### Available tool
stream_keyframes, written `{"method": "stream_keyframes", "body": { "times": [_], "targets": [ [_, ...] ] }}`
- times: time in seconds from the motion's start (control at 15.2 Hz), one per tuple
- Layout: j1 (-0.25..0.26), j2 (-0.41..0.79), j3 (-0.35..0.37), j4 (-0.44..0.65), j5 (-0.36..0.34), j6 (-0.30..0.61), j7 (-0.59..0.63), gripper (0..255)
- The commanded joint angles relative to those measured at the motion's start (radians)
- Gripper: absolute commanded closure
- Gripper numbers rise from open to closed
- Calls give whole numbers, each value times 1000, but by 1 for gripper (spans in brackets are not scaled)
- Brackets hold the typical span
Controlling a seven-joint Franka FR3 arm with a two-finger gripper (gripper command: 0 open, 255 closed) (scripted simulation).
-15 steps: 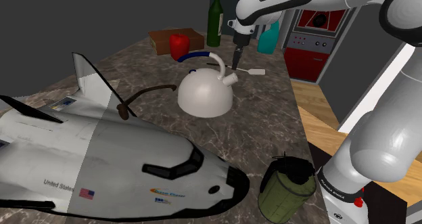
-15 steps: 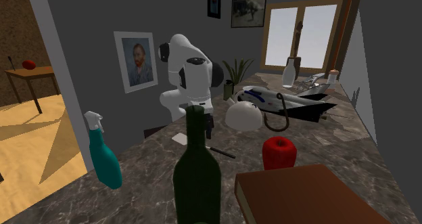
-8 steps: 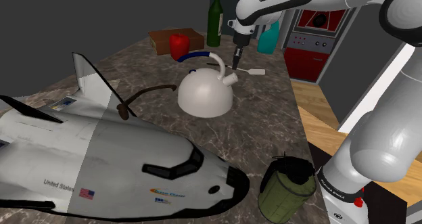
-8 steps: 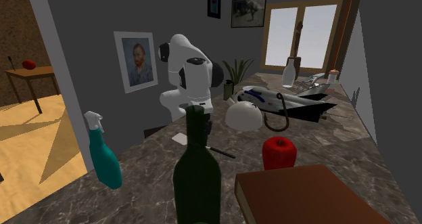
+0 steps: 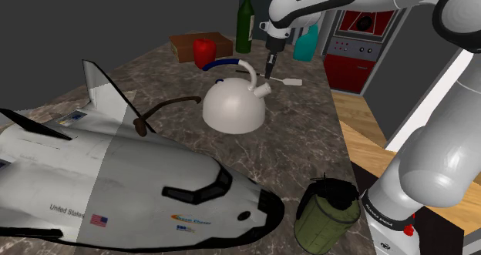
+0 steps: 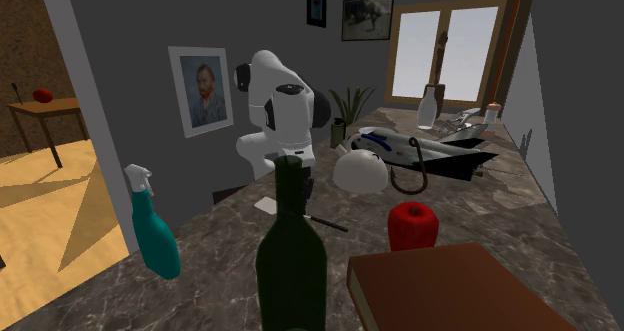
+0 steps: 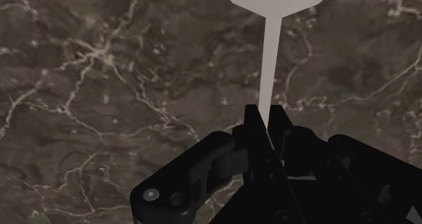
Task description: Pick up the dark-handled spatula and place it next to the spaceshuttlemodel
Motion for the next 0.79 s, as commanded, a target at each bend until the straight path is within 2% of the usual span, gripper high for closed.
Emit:
{"method": "stream_keyframes", "body": {
  "times": [0.0,0.73],
  "targets": [
    [0,-5,0,15,-2,-19,2,255],
    [0,-20,-1,145,-8,-164,10,255]
  ]
}}
